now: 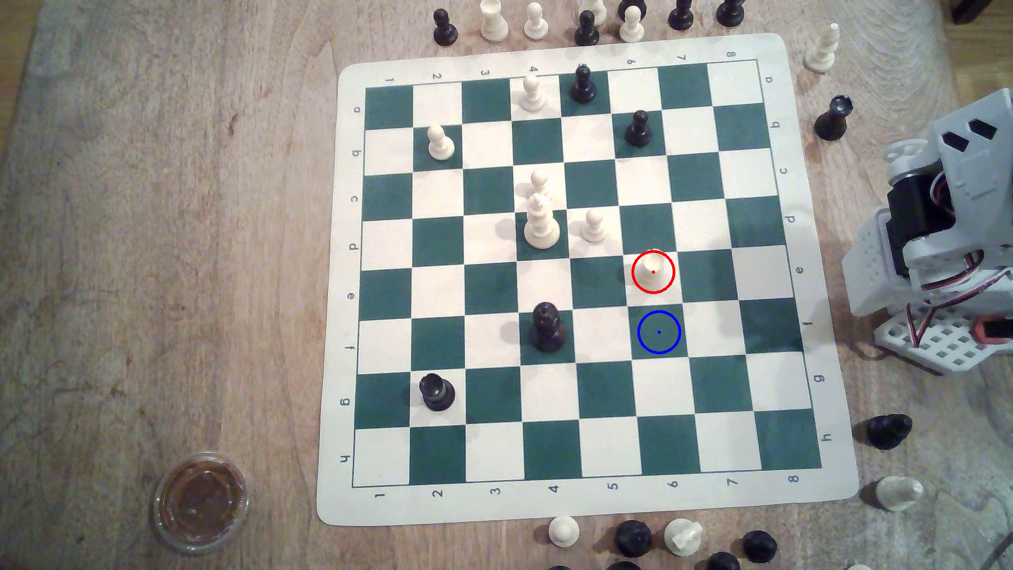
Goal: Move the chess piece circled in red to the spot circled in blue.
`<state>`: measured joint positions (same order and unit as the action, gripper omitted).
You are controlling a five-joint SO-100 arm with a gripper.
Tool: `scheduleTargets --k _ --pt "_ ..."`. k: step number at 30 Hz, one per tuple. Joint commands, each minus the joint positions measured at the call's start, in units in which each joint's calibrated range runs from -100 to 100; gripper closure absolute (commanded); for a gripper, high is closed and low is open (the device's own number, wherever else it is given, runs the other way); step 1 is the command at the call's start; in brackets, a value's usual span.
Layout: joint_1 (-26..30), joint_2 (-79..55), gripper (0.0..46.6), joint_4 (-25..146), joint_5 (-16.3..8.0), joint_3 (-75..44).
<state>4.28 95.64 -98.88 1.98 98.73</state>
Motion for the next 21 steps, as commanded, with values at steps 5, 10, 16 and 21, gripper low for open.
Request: scheduleTargets --k 5,10,16,21 --pt "-2.0 0.1 44.1 12.9 0.1 -1.4" --pt "-4.9 0.1 44.2 40.3 0.1 -11.6" --pt "-9.9 0.1 44.2 85.3 -0.2 -25.7" --pt "-14.7 -0.1 44.2 111.3 -0.3 -34.9"
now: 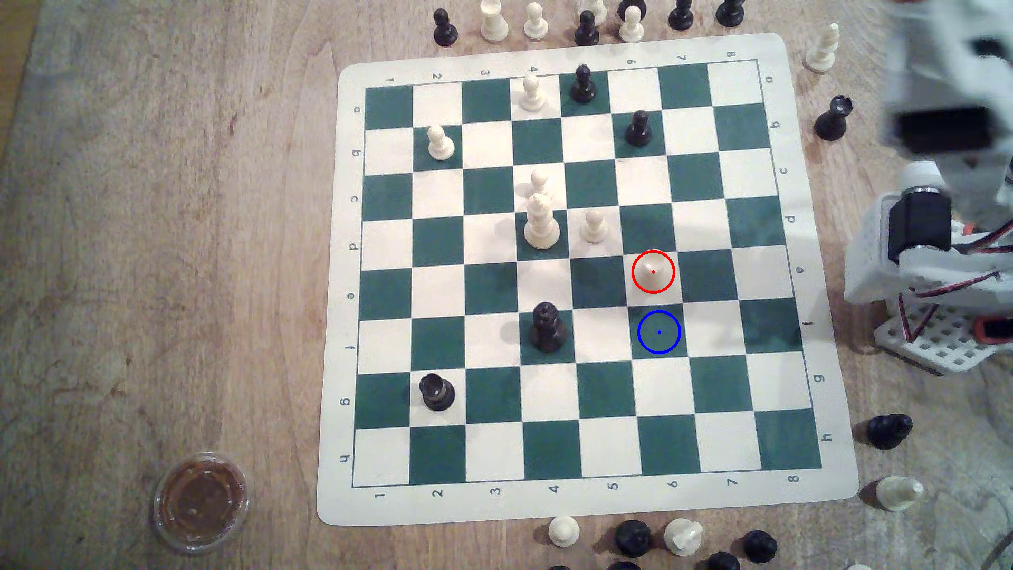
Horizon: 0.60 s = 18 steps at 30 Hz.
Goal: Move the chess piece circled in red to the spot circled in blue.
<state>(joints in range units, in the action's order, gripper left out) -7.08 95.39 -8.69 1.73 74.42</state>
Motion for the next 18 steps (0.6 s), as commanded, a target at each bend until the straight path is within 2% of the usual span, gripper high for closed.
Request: scheduleTargets --k 1,3,5,12,13,14,16,18 --pt "-3.8 -0.3 44.2 22.9 -0.1 -12.0" --pt "-3.8 -2.4 44.2 28.5 -0.1 -16.0" --pt "-3.4 -4.2 46.4 40.0 -0.1 -21.2" --pt "-3.4 -1.2 46.4 63.5 -0.5 -20.9" --pt "-2.8 -2.4 46.4 69.1 -4.5 -21.1" --pt "-2.4 -3.8 46.4 72.4 -6.3 -21.7" --pt "-1.3 -6.5 46.4 77.1 -8.1 -22.7" --pt "0.2 -12.5 46.4 82.7 -8.4 -25.3"
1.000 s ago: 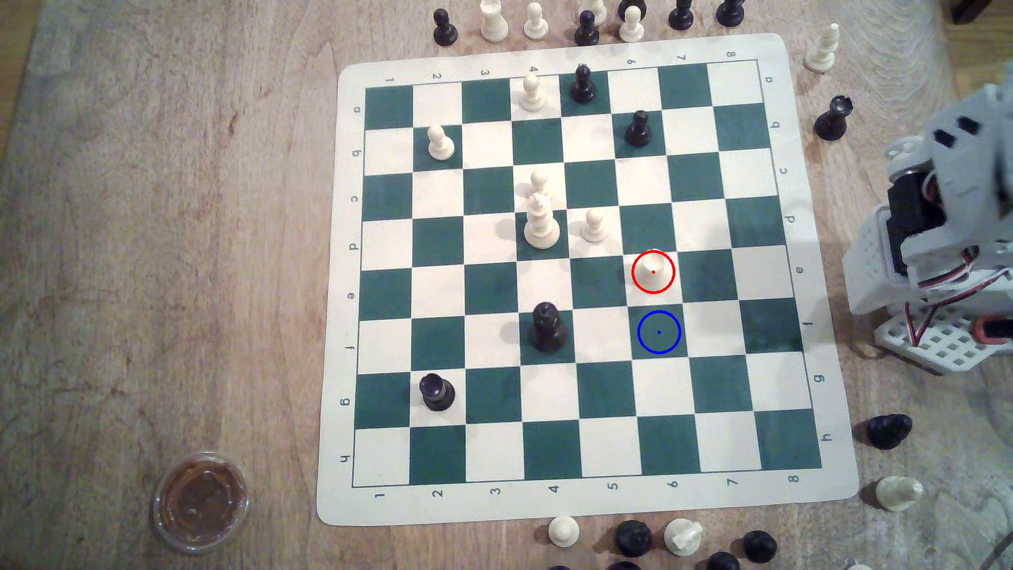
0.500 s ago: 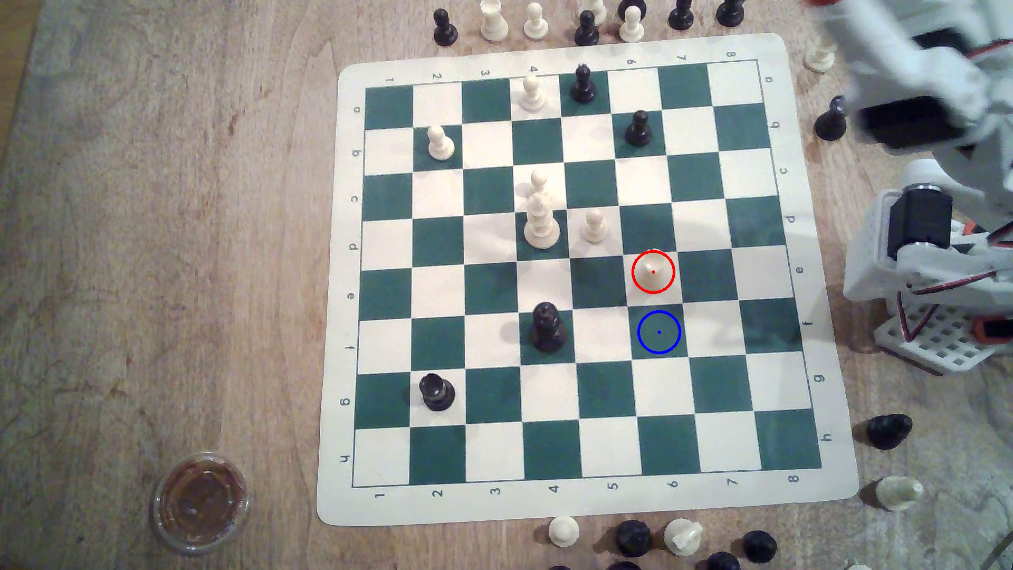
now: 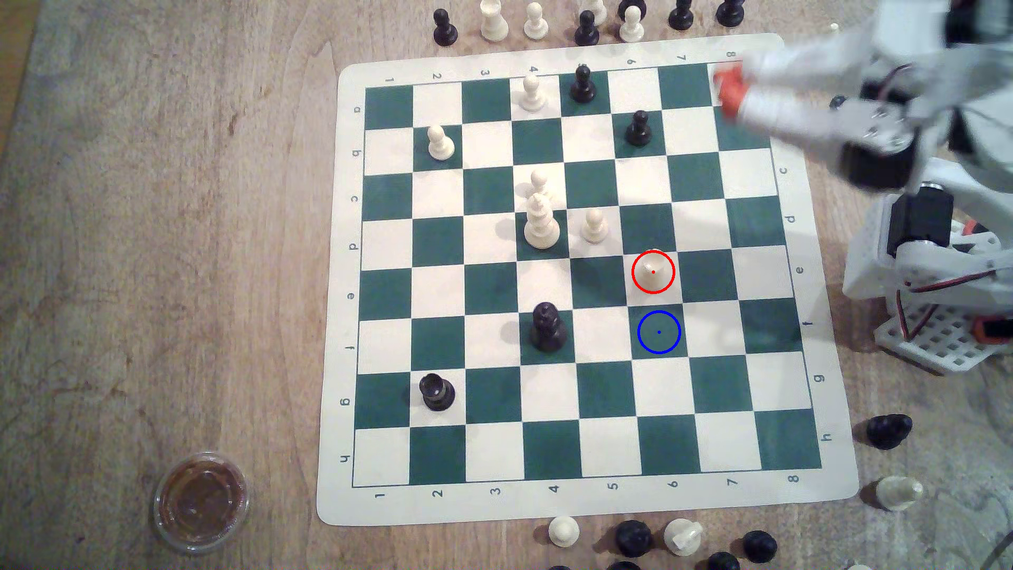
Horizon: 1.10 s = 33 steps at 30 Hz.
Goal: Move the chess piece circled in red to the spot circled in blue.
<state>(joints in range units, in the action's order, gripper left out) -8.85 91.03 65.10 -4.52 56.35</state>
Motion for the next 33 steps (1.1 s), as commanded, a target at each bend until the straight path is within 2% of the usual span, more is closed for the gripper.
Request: scheduleTargets --k 1,3,4,10,12,13,16,20,21,25,29,33 --pt "2.3 -10.0 46.4 10.2 -2.2 -8.0" --pt "3.3 -12.2 44.9 10.8 -4.5 -8.9" --pt "4.5 -14.9 41.8 12.9 -7.5 -11.3" --pt "7.5 -25.5 35.7 16.6 -10.9 -15.6" --pt "7.5 -27.1 32.2 16.6 -11.0 -14.8" --pt "7.6 -29.2 27.6 17.6 -10.7 -14.2" --pt "8.2 -30.1 25.0 17.5 -9.8 -11.6" --pt "9.0 -35.7 25.7 17.0 -9.6 -9.5" --pt "9.1 -37.6 24.0 16.5 -9.6 -8.4" --pt "9.7 -40.6 23.9 13.9 -9.7 -6.0" --pt "9.7 -45.5 25.0 9.3 -9.9 -3.0" --pt "8.9 -50.4 27.8 7.1 -9.0 -2.9"
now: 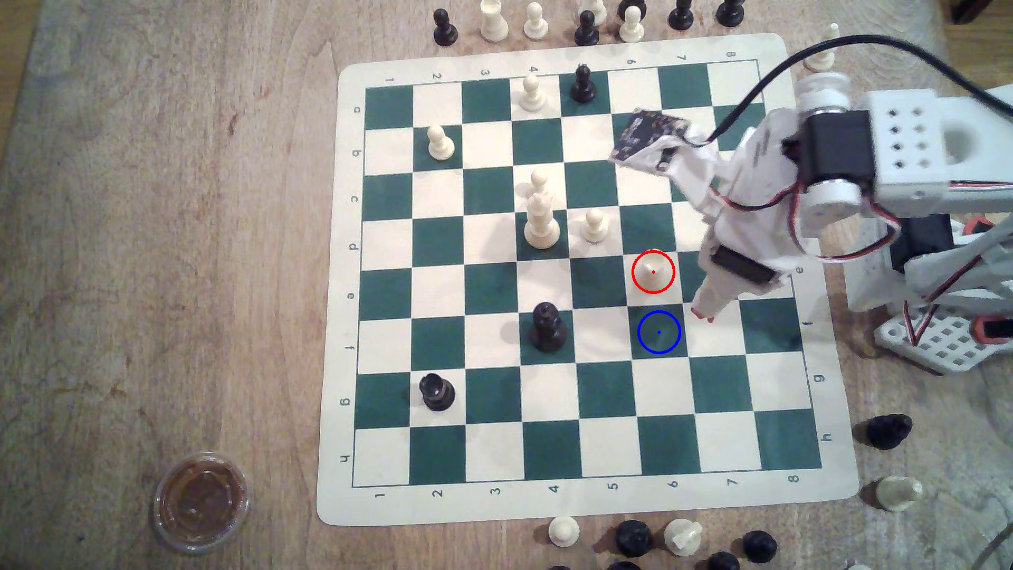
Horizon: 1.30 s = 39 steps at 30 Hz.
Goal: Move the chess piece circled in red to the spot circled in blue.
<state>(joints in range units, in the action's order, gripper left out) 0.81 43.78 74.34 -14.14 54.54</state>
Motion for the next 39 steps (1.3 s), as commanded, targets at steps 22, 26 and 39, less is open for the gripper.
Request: scheduleTargets --k 22,26,39 --pt "-3.5 -12.5 26.7 -14.1 1.8 -2.1" --pt "-3.6 -12.8 26.0 -16.2 1.8 -2.1" --pt "-3.6 -13.5 28.0 -20.5 1.7 -2.0"
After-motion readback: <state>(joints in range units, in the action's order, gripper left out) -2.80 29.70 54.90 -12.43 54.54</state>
